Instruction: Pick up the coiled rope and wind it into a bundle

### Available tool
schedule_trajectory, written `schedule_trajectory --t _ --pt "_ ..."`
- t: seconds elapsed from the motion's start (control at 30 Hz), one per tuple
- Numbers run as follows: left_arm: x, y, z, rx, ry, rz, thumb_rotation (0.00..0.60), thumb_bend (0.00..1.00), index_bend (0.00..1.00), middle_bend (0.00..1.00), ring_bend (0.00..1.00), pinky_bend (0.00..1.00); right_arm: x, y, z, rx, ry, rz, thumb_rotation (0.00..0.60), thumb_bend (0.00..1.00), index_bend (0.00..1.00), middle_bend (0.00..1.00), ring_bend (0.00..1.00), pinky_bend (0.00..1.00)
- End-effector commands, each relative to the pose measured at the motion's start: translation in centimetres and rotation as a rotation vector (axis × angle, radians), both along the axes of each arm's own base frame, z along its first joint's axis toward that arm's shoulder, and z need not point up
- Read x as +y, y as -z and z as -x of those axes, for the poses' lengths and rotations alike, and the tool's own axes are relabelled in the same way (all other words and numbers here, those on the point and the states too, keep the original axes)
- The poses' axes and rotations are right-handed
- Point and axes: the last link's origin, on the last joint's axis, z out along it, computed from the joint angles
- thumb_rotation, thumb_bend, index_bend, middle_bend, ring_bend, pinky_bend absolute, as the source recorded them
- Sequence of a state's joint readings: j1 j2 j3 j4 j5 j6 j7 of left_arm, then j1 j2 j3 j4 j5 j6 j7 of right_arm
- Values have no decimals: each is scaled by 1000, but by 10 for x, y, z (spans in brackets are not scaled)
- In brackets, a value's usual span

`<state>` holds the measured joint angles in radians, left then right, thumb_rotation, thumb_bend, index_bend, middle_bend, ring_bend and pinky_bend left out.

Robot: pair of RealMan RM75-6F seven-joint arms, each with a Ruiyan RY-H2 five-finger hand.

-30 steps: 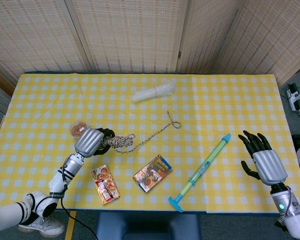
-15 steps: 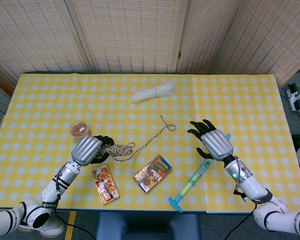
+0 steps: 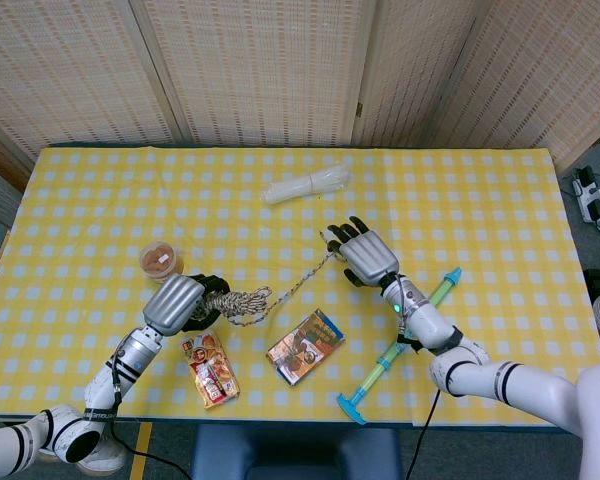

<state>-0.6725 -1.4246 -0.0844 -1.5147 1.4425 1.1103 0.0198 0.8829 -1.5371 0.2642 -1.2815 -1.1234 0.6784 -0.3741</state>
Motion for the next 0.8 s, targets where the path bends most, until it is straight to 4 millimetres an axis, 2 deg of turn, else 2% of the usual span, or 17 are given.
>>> schedule_trajectory --t 0.03,0.13,0.27,0.8 --pt "-1 -1 0 -1 -3 -1 600 580 682 694 642 715 -5 15 -6 19 8 -4 600 465 318 120 125 1" --pt "-2 -1 1 -1 -7 0 600 580 682 694 642 715 -9 26 -7 44 9 1 600 464 326 135 134 11" --pt "-2 -1 1 0 -12 1 600 580 682 694 642 715 -14 40 -9 70 11 10 600 404 354 152 151 42" --pt "-1 2 2 1 -23 12 600 580 682 694 642 715 -34 77 -17 127 22 41 600 392 415 192 184 78"
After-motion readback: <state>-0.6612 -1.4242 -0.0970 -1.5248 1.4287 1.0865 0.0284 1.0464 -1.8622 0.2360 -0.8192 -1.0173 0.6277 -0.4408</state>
